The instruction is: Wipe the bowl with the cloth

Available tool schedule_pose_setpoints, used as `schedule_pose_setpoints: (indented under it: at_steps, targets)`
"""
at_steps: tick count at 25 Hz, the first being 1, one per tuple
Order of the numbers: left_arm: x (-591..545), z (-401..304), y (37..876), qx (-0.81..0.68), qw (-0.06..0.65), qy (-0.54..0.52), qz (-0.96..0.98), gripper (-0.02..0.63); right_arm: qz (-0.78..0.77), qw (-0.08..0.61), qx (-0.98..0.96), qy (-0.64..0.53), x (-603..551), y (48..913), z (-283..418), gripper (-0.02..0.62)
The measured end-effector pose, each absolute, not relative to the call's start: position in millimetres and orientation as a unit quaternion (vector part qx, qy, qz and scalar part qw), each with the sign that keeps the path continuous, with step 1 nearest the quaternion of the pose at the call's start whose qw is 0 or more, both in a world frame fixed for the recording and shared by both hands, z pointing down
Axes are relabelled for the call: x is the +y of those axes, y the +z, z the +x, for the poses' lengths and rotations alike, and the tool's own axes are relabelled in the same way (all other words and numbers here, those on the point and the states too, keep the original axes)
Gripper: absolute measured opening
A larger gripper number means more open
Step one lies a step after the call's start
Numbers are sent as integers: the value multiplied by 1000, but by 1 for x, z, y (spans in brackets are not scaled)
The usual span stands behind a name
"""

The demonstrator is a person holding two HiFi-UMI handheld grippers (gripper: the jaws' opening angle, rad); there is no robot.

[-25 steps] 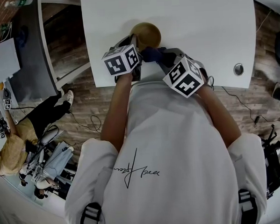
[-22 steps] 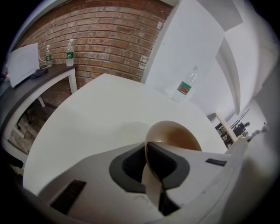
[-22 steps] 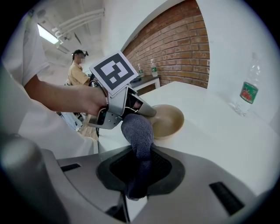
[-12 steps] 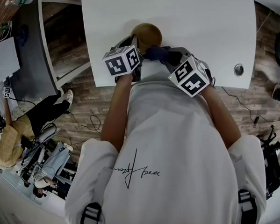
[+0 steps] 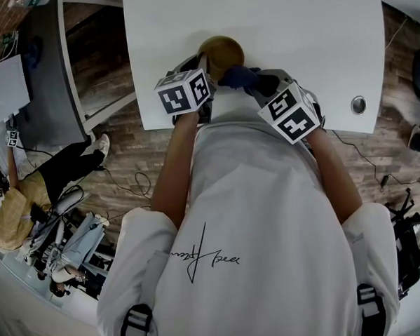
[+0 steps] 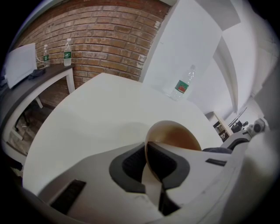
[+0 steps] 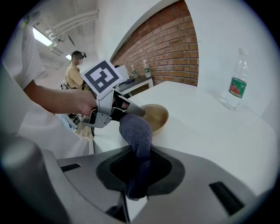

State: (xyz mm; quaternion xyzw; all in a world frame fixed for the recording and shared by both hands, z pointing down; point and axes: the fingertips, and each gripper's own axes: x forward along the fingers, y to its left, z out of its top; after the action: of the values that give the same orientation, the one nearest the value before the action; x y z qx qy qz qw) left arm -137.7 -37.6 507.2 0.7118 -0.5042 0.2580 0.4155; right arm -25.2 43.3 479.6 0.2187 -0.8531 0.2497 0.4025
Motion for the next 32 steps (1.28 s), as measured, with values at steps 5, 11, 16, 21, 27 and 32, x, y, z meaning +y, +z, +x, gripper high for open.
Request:
schedule_pose_setpoints:
  at_steps: [5, 11, 16, 21, 27, 32]
  targets:
    - [-36, -139, 507, -501, 414, 256, 715, 9, 223, 402, -852, 251, 42, 481, -24, 55]
    - [-34, -137, 509, -498, 416, 258, 715, 9, 227, 399, -852, 252, 39, 481, -20, 55]
    - [-33, -138, 508, -495, 416, 258, 718, 9, 236, 401, -846, 260, 36, 477, -18, 55]
    - [-33, -137, 508, -490, 415, 261, 721, 9, 243, 404, -844, 255, 31, 476, -14, 55]
    - [-25, -134, 501, -488, 410, 263, 724, 9, 255, 407, -842, 244, 29, 470, -5, 55]
    - [-18, -120, 492, -484, 405, 265, 728, 9, 262, 407, -844, 231, 27, 458, 9, 55]
